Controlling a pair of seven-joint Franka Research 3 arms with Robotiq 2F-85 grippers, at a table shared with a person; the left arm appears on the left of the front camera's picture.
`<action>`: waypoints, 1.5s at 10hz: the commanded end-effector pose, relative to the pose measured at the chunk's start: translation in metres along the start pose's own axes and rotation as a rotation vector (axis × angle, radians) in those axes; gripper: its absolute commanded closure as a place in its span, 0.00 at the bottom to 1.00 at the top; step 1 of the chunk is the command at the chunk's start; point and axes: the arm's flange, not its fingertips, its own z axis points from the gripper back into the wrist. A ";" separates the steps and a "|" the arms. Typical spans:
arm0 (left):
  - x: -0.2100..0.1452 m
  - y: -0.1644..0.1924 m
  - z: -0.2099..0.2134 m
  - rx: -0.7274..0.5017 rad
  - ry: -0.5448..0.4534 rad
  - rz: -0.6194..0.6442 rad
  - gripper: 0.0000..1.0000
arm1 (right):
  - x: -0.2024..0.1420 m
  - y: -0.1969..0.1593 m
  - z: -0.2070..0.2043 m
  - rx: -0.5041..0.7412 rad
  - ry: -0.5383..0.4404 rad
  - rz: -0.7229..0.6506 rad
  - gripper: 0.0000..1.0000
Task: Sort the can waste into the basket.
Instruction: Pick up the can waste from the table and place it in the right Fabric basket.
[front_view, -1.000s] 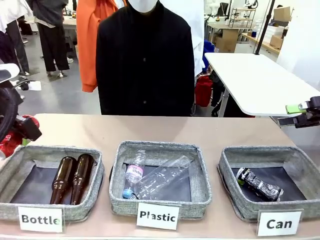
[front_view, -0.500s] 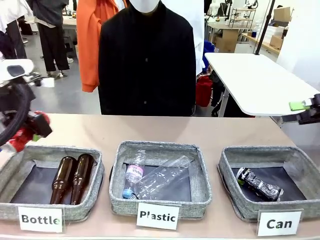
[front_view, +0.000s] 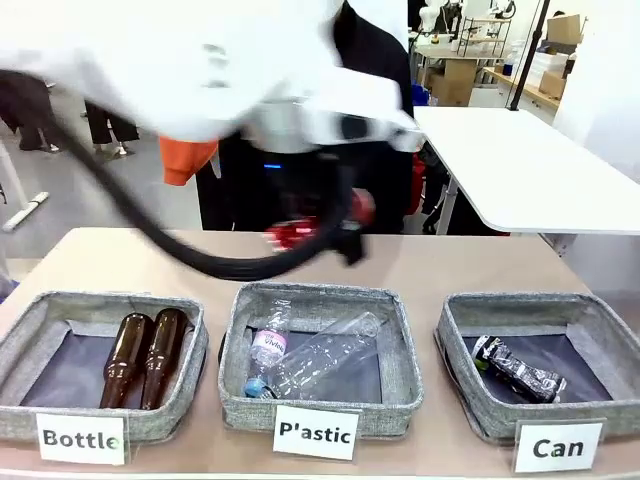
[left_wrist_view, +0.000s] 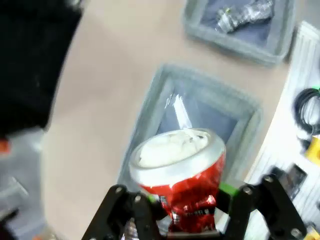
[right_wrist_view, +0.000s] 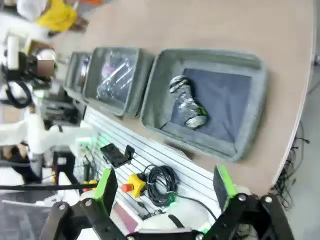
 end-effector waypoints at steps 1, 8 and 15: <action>0.080 -0.011 -0.038 0.004 -0.046 -0.169 0.98 | -0.012 -0.023 0.019 0.066 -0.119 -0.051 0.00; 0.208 -0.136 -0.152 -0.151 -0.090 -0.407 0.95 | -0.032 -0.029 0.029 0.030 -0.113 -0.076 0.00; 0.208 -0.121 -0.147 -0.085 -0.098 -0.393 0.12 | -0.032 -0.029 0.029 0.030 -0.113 -0.076 0.00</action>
